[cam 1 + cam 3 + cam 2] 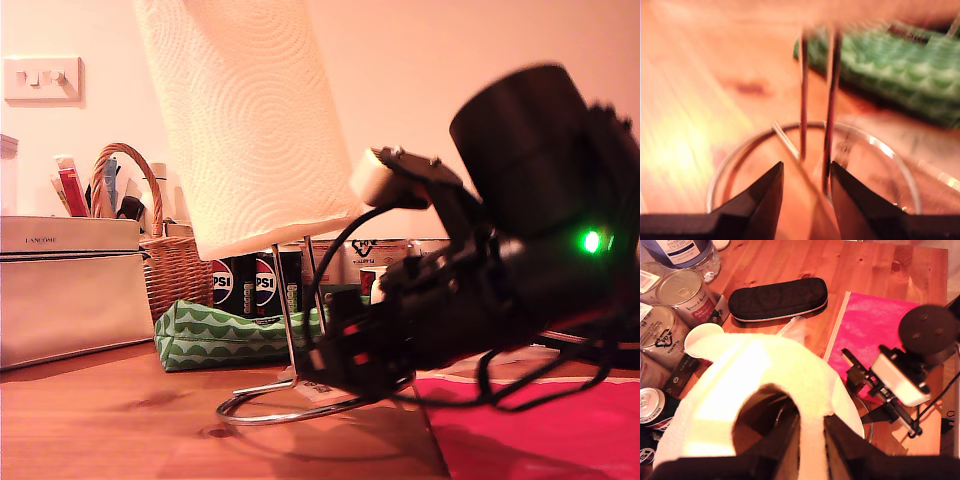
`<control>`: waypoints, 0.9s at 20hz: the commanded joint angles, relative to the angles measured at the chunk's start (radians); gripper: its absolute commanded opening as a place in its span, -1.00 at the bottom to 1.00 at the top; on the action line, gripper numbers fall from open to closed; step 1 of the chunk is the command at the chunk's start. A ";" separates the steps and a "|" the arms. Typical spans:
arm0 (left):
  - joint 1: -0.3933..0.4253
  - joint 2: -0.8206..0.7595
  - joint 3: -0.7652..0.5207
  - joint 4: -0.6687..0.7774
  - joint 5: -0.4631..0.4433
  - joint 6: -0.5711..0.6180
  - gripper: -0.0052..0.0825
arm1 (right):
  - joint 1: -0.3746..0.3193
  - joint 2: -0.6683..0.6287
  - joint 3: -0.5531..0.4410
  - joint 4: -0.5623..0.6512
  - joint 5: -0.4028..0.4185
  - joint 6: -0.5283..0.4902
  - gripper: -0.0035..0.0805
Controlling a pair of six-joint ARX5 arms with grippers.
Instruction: Insert the paper towel roll into the metallic stand.
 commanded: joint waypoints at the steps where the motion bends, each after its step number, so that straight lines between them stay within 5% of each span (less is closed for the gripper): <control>1: 0.003 0.005 0.000 0.018 -0.003 0.011 -0.94 | 0.003 -0.033 -0.010 -0.014 0.004 -0.006 -0.29; 10: -0.007 0.005 0.000 0.018 -0.003 0.011 -0.94 | 0.003 -0.080 -0.010 -0.153 0.033 0.005 -0.29; 18: -0.016 0.005 0.000 0.017 -0.003 0.010 -0.94 | 0.002 -0.324 -0.010 -0.359 0.068 0.055 -0.40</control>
